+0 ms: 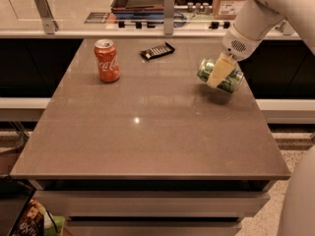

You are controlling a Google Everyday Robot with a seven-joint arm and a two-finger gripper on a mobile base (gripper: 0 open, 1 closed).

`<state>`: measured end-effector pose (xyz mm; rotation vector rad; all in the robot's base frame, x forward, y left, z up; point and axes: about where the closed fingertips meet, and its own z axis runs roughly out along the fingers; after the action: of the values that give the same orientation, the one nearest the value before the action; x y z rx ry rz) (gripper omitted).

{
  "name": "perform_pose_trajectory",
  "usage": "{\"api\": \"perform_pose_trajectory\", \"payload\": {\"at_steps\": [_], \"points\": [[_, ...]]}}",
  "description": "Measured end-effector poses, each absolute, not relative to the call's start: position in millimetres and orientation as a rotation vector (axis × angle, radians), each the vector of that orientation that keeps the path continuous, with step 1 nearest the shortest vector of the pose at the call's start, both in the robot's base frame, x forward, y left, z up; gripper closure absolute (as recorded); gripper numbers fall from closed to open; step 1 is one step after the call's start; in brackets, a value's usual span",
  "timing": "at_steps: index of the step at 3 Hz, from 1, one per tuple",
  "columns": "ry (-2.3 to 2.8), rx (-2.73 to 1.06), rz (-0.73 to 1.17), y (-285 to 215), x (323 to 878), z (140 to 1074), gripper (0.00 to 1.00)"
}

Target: Place green can upright

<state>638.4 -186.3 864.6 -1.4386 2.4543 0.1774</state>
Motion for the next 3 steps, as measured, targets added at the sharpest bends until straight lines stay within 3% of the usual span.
{"api": "perform_pose_trajectory", "payload": {"at_steps": [3], "points": [[2.179, -1.255, 0.455, -188.3, 645.1, 895.6, 1.0]]}}
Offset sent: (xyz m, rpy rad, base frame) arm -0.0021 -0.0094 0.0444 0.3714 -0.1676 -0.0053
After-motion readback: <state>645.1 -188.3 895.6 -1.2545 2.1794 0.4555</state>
